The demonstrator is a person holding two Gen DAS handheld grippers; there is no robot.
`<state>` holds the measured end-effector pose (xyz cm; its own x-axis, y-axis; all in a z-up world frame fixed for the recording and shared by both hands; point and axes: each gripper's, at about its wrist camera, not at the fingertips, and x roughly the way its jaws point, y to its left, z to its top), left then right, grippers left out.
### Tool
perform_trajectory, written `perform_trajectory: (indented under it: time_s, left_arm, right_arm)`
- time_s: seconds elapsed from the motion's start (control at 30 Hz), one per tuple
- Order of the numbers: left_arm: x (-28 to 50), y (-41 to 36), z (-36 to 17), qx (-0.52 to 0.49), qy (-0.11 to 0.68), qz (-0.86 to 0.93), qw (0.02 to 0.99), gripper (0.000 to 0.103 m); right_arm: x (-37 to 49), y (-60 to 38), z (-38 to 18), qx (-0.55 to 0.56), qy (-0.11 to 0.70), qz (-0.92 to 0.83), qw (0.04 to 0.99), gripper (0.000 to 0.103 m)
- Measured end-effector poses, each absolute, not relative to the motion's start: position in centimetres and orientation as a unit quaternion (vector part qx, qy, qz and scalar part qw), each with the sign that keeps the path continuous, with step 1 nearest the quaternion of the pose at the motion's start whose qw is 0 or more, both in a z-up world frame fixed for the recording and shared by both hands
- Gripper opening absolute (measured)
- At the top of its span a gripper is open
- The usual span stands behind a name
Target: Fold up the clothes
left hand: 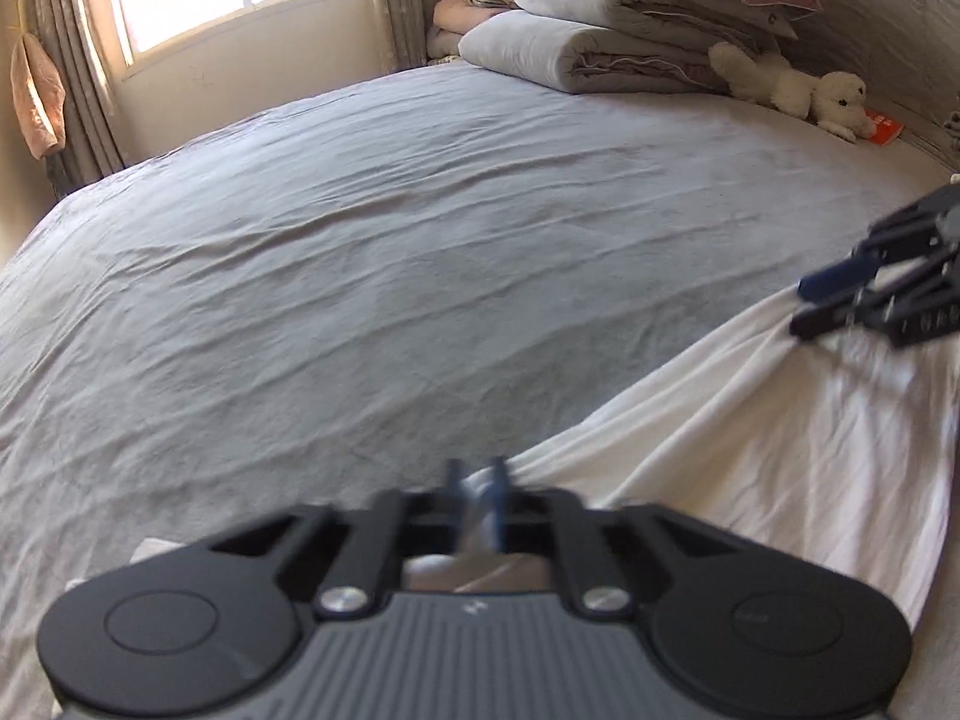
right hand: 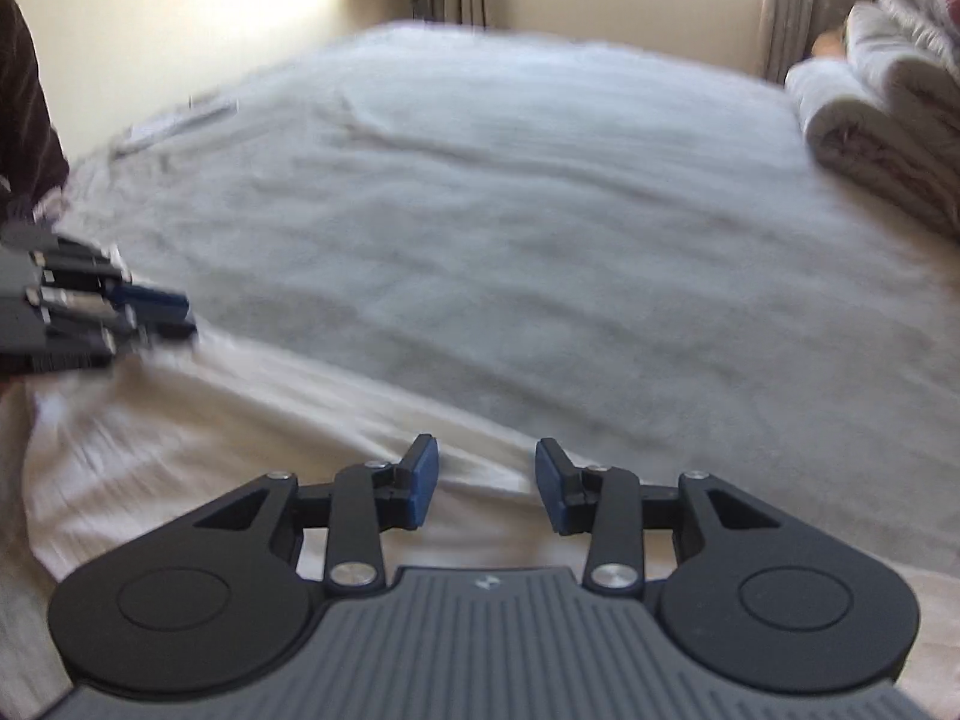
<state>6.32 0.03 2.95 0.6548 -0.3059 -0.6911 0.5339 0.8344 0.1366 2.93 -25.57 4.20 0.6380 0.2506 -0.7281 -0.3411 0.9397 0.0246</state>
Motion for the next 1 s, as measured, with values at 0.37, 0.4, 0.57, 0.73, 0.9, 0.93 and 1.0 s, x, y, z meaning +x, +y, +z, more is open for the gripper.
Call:
perform_trajectory:
  time_s: [0.37,0.4,0.57,0.73,0.9,0.93,1.0]
  left_arm:
    - [4.7,0.8,5.1,0.164,0.291,-0.228,0.915,0.0]
    - [4.8,0.8,5.2,0.162,0.291,-0.227,0.915,0.0]
    - [5.4,1.1,4.9,0.152,0.296,-0.221,0.917,0.0]
    - [5.9,1.7,4.8,0.126,0.302,-0.203,0.923,0.0]
    - [5.9,1.6,4.8,0.121,0.303,-0.196,0.925,0.0]
    - [5.9,1.6,4.8,0.119,0.302,-0.194,0.926,0.0]
    - [5.9,1.7,4.9,0.116,0.301,-0.191,0.927,0.0]
  right_arm:
    - [1.9,-25.5,5.3,-0.086,0.36,0.175,0.912,0.04]
    - [2.1,-25.9,5.6,-0.071,0.353,0.173,0.917,0.04]
    - [3.2,-27.5,5.1,-0.012,0.386,0.156,0.909,0.042]
    - [2.7,-26.5,4.7,-0.051,0.406,0.17,0.897,0.043]
    - [2.4,-25.2,4.5,-0.099,0.396,0.158,0.899,0.006]
    - [2.4,-25.1,4.5,-0.107,0.39,0.153,0.902,0.004]
    - [2.2,-25.1,4.8,-0.114,0.371,0.151,0.909,0.003]
